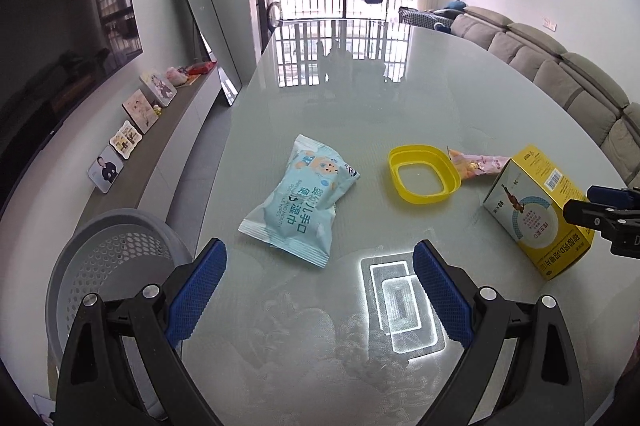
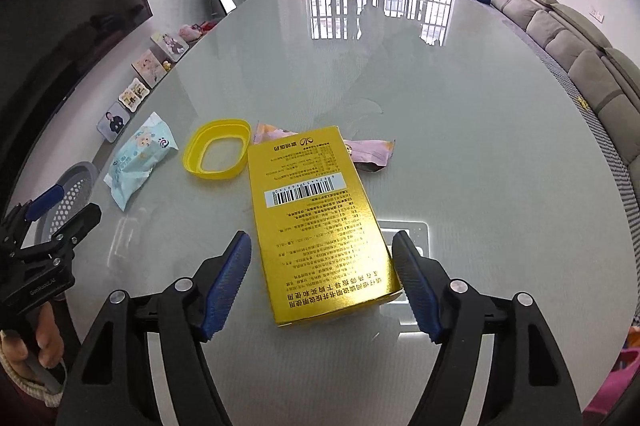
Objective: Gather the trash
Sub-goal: 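Move the right tool to the yellow box and close on it, then grasp the blue wipes packet with the left tool while the right tool holds the box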
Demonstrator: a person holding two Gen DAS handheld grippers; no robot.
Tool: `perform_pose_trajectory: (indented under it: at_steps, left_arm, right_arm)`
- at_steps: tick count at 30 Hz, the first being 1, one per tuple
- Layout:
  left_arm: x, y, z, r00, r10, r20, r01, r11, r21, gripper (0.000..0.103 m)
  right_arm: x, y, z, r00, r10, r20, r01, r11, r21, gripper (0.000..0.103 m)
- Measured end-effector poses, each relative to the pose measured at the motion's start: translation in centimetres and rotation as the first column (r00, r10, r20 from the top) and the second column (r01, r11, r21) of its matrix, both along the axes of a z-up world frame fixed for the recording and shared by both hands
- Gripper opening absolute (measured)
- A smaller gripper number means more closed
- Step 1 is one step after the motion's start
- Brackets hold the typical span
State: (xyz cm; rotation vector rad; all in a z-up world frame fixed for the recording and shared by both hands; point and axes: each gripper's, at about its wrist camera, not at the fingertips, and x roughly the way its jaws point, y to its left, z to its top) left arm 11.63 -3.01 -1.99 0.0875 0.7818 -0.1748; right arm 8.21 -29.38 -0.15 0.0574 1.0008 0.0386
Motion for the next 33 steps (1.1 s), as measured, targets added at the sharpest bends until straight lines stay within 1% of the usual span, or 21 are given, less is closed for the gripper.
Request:
perform_pose_trajectory:
  at_steps: [3,5,8,13,16,18,20,21,28,31,33]
  left_arm:
    - [0.0,0.5,-0.1,1.000,0.004,-0.001,-0.004,1.000,-0.008,0.093]
    - [-0.1,0.9,-0.2,1.000,0.009,-0.002,-0.009,1.000,-0.014,0.093]
    - [0.1,1.4,-0.3,1.000,0.020,-0.008,-0.020,1.000,-0.024,0.093]
    - [0.1,2.0,-0.2,1.000,0.030,-0.008,-0.031,0.999,-0.029,0.093]
    - [0.2,2.3,-0.3,0.999,0.038,-0.008,-0.038,0.999,-0.032,0.093]
    - [0.3,2.5,-0.3,0.999,0.043,-0.011,-0.043,0.999,-0.032,0.093]
    - [0.4,2.5,-0.4,0.999,0.044,-0.013,-0.044,0.998,-0.034,0.093]
    - [0.4,2.5,-0.4,0.999,0.044,-0.014,-0.045,0.998,-0.034,0.093]
    - [0.7,2.3,-0.7,0.999,0.042,-0.022,-0.042,0.999,-0.030,0.093]
    - [0.9,2.4,-0.7,0.999,0.044,-0.027,-0.045,0.998,-0.036,0.093]
    - [1.1,2.4,-0.8,0.998,0.047,-0.032,-0.049,0.998,-0.039,0.093]
  right_arm:
    - [0.8,0.1,-0.1,1.000,0.017,-0.026,-0.018,0.999,-0.030,0.072]
    - [1.2,0.1,0.2,0.999,0.031,-0.028,-0.032,0.998,-0.050,0.072]
    - [2.2,0.1,0.0,0.996,0.071,-0.054,-0.075,0.995,-0.071,0.073]
    - [3.6,-0.1,-0.1,0.987,0.129,-0.098,-0.133,0.990,-0.036,0.073]
    - [4.0,-0.1,-0.1,0.974,0.180,-0.134,-0.177,0.983,0.040,0.073]
    - [4.3,0.1,-0.3,0.971,0.189,-0.149,-0.183,0.982,0.051,0.073]
    - [4.6,0.3,-0.7,0.969,0.186,-0.164,-0.186,0.982,0.019,0.073]
    - [4.7,0.4,-0.9,0.967,0.188,-0.171,-0.188,0.982,0.018,0.073]
    - [6.0,1.2,-3.6,0.952,0.196,-0.234,-0.196,0.980,0.025,0.073]
    - [6.3,1.3,-4.4,0.956,0.171,-0.239,-0.172,0.985,0.016,0.073]
    - [6.3,1.3,-4.6,0.963,0.155,-0.223,-0.156,0.988,0.010,0.073]
